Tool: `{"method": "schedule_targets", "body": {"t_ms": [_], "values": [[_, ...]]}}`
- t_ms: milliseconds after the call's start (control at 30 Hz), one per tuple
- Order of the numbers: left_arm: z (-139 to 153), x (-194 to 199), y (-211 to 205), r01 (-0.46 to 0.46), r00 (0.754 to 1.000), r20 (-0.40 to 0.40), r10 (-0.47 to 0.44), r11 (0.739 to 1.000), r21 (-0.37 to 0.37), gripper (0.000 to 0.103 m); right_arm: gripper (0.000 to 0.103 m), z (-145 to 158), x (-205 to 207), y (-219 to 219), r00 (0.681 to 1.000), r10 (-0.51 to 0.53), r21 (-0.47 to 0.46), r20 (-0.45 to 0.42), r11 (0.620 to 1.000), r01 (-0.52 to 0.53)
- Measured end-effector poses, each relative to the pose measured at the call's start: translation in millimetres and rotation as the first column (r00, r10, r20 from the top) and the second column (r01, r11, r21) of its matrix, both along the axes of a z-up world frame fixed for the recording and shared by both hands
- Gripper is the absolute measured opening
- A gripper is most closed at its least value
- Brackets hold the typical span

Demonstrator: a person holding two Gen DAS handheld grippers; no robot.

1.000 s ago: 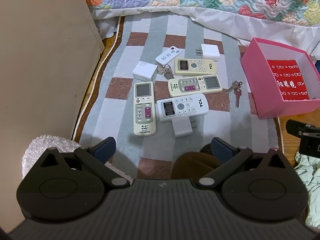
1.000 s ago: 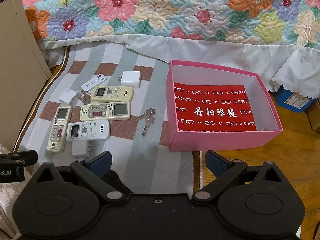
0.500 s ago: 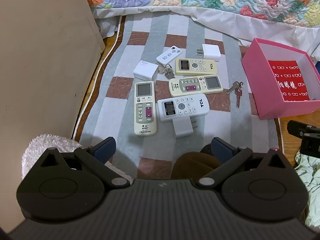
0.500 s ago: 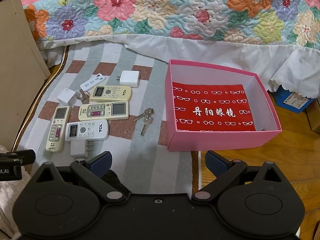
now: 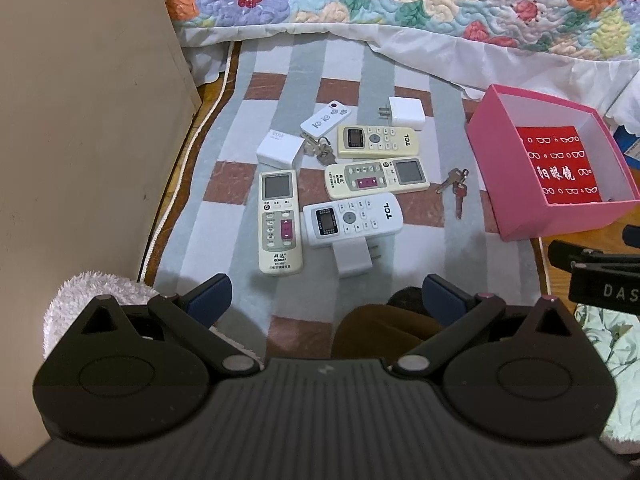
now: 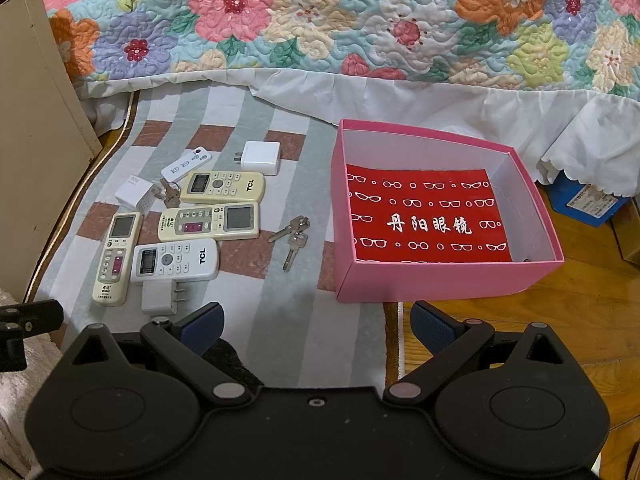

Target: Organize rigid objects

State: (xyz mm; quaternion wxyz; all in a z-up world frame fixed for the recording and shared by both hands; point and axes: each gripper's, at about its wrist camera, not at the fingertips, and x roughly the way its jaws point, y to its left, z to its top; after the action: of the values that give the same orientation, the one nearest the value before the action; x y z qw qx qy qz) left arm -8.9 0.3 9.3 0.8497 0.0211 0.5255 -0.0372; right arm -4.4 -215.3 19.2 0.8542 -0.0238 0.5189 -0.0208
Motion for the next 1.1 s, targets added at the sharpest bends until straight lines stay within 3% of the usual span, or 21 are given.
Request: {"method": "schedule_targets", "body": {"t_ms": [333, 1100], "values": [[4, -7, 6, -0.009, 0.999, 0.034, 0.009, 1.000, -0.004, 0.103, 0.101, 3, -1, -7, 1.000, -0.017, -0.030, 0.009, 0.999, 0.017], [3, -7, 4, 0.012, 1.000, 0.008, -0.012, 1.000, -0.010, 0.103, 0.101, 3, -4, -14, 0.999, -0.044, -0.044, 0.010, 0.998, 0.044]]}}
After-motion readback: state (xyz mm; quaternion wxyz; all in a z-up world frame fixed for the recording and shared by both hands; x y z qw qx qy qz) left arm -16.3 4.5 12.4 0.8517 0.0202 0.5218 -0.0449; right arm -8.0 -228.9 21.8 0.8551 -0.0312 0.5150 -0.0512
